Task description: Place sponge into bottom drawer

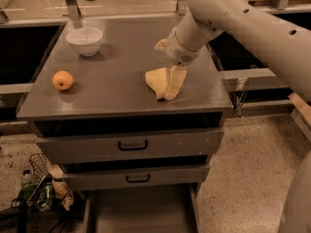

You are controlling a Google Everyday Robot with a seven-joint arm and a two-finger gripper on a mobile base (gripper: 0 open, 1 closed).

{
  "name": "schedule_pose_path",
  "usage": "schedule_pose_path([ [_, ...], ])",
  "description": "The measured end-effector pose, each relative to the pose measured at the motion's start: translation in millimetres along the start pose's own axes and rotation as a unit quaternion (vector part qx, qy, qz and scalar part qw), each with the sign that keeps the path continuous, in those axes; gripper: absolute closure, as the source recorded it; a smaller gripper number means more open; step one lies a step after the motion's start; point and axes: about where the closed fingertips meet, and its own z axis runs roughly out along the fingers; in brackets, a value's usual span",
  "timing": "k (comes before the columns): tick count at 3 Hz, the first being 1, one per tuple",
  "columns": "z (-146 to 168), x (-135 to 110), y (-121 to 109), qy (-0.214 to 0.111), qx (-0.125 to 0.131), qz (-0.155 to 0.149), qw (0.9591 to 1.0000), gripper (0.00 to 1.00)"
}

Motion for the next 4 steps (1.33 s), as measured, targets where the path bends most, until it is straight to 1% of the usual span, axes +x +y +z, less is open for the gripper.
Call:
schedule_pose_path([
  [1, 0.0, 0.0, 0.0, 0.000, 0.000, 0.000, 1.0000, 0.00],
  [2, 0.1, 0.0, 0.0, 0.000, 0.000, 0.000, 1.0000, 0.27],
  [4, 0.1, 0.0, 0.0, 0.000, 0.000, 0.000, 1.0000, 0.73],
])
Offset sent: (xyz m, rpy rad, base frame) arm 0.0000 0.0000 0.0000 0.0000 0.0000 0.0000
